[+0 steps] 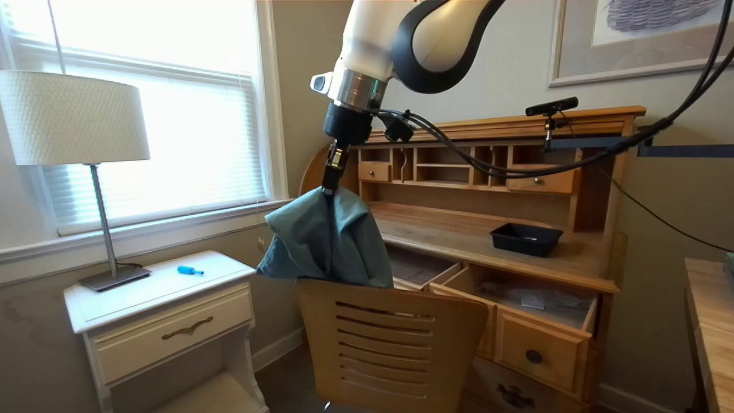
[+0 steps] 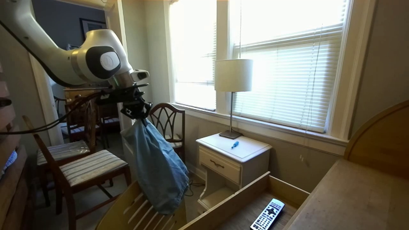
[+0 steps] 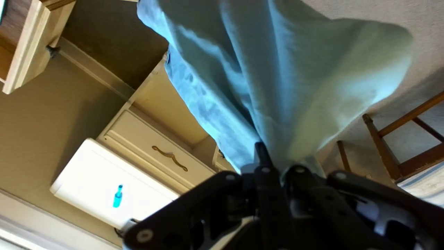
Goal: Pick up the blue cloth and put it on the chair
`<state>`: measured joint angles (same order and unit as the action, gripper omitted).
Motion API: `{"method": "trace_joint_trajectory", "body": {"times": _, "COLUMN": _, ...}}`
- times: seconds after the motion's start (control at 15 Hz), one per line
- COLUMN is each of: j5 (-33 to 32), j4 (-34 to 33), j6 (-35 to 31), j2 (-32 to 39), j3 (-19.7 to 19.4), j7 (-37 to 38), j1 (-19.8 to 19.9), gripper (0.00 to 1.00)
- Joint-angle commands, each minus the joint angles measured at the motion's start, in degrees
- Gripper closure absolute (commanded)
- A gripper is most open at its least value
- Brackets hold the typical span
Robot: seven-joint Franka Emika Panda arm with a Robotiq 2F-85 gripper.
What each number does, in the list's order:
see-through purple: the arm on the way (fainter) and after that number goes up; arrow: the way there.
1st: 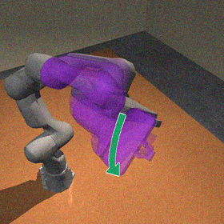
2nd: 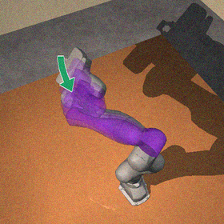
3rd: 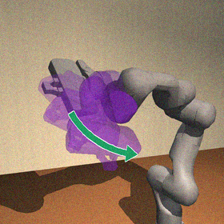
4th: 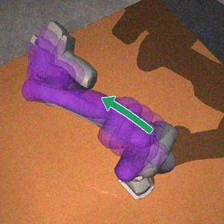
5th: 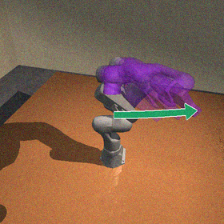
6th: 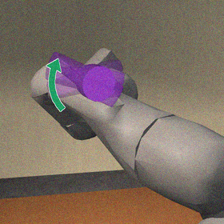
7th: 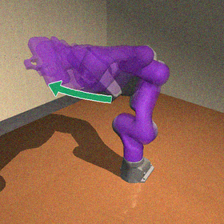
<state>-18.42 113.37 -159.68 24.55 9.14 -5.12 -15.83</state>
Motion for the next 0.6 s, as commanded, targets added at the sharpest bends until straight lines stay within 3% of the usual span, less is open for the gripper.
{"method": "trace_joint_trajectory", "body": {"times": 0.0, "j5": 2.77, "j4": -2.0, "j6": -1.25, "j2": 4.65, "j3": 1.65, "j7": -2.89, "j1": 1.08, "gripper": 0.99}}
{"method": "trace_joint_trajectory", "body": {"times": 0.53, "j5": 6.39, "j4": -9.52, "j6": -1.22, "j2": 17.54, "j3": 6.83, "j7": -10.46, "j1": 3.53, "gripper": 0.99}}
